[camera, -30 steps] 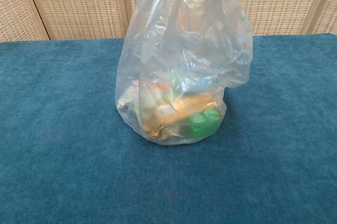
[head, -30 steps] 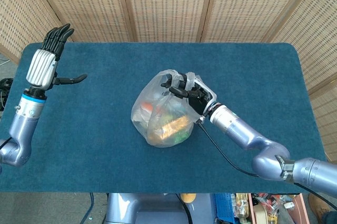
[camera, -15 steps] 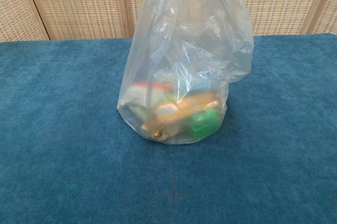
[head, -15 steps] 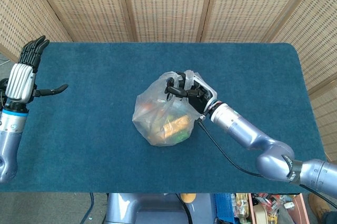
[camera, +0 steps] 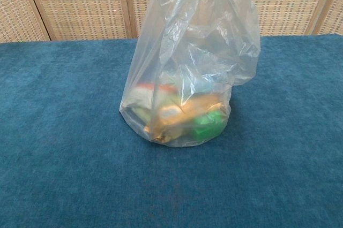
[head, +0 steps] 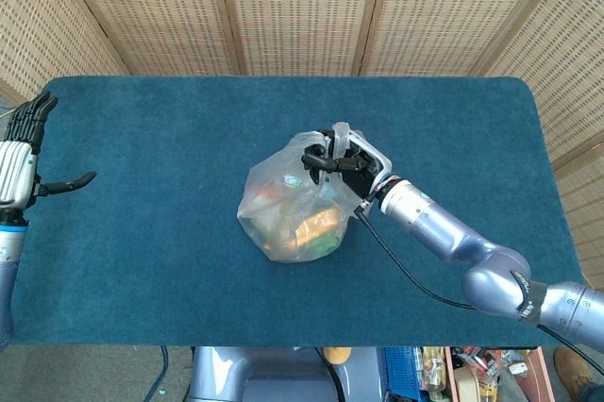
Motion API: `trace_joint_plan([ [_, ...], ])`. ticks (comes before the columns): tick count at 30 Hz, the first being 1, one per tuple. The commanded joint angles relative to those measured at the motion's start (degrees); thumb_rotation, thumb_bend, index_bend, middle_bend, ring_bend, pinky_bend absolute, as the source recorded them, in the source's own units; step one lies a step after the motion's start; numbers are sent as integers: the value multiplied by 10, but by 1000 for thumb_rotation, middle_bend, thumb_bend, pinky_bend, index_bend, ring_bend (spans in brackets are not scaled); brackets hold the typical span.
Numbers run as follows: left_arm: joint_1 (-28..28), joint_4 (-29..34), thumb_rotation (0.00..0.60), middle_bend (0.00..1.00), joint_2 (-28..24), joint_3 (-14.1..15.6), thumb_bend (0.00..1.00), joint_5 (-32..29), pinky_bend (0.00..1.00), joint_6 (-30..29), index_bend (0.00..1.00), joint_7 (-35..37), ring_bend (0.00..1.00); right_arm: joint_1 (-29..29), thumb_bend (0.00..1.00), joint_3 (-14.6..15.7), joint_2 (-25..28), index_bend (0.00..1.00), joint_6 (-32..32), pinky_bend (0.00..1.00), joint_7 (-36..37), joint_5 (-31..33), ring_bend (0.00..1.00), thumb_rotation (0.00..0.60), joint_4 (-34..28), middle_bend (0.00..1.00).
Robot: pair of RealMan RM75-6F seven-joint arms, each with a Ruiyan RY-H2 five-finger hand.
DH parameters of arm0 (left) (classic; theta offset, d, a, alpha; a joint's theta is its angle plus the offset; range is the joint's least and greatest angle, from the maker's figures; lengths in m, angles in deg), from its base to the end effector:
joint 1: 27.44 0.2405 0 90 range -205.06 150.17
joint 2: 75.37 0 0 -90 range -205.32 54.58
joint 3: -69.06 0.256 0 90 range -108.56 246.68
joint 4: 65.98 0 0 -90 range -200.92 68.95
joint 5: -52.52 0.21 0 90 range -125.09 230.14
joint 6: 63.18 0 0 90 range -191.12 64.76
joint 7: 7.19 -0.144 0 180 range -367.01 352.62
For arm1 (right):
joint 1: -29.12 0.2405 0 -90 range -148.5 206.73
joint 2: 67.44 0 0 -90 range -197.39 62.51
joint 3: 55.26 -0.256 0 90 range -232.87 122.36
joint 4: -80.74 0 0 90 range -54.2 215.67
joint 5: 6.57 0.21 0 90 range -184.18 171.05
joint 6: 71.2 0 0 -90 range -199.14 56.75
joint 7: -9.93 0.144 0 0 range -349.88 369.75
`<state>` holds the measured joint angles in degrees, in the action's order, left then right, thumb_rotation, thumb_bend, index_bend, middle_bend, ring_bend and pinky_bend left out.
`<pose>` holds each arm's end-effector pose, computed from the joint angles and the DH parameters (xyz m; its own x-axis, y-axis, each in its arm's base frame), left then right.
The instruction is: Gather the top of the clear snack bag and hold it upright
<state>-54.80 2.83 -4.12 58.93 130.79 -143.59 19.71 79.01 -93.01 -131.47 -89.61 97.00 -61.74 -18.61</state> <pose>-0.2808 0.3405 0.1881 0.1215 -0.1998 0.9723 0.9577 -0.2338 -0.1678 -0.0166 -0.3945 0.1136 -0.8685 -0.4955 -0.0113 -0.2560 0.4679 -0.8459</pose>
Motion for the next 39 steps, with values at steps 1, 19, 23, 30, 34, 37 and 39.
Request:
trace_joint_plan([
  [1,17,6,600,0,1,2,0,-9,0,-11,0,-8,0,-6,0,-10,-3,768,18,840,-8,-12,640,600,4,725],
  [19,77,20,600,0,13,-2,3,-18,0,-47,0,-14,0,-15,12,-57,0,856,70,910,-85,44,718,600,20,794],
  [23,86,22,600,0,18,-5,4,-21,0,-51,0,-12,0,-12,128,-55,1,939,71,994,-116,50,783,600,24,855],
  [30,97,19,600,0,28,-11,6,-25,0,-48,0,-2,0,-13,362,-55,-3,1000,64,1000,-157,67,869,600,23,923],
  [34,100,12,600,0,31,-12,9,-24,0,-47,0,3,0,-11,548,-54,-3,1000,66,1000,-172,73,869,600,22,926],
  [37,103,6,600,0,34,-14,9,-23,0,-47,0,8,0,-12,752,-54,-6,1000,59,1000,-184,80,869,600,22,927],
  [39,104,3,600,0,35,-15,9,-21,0,-46,0,11,0,-12,781,-54,-7,1000,57,1000,-193,85,869,600,21,927],
])
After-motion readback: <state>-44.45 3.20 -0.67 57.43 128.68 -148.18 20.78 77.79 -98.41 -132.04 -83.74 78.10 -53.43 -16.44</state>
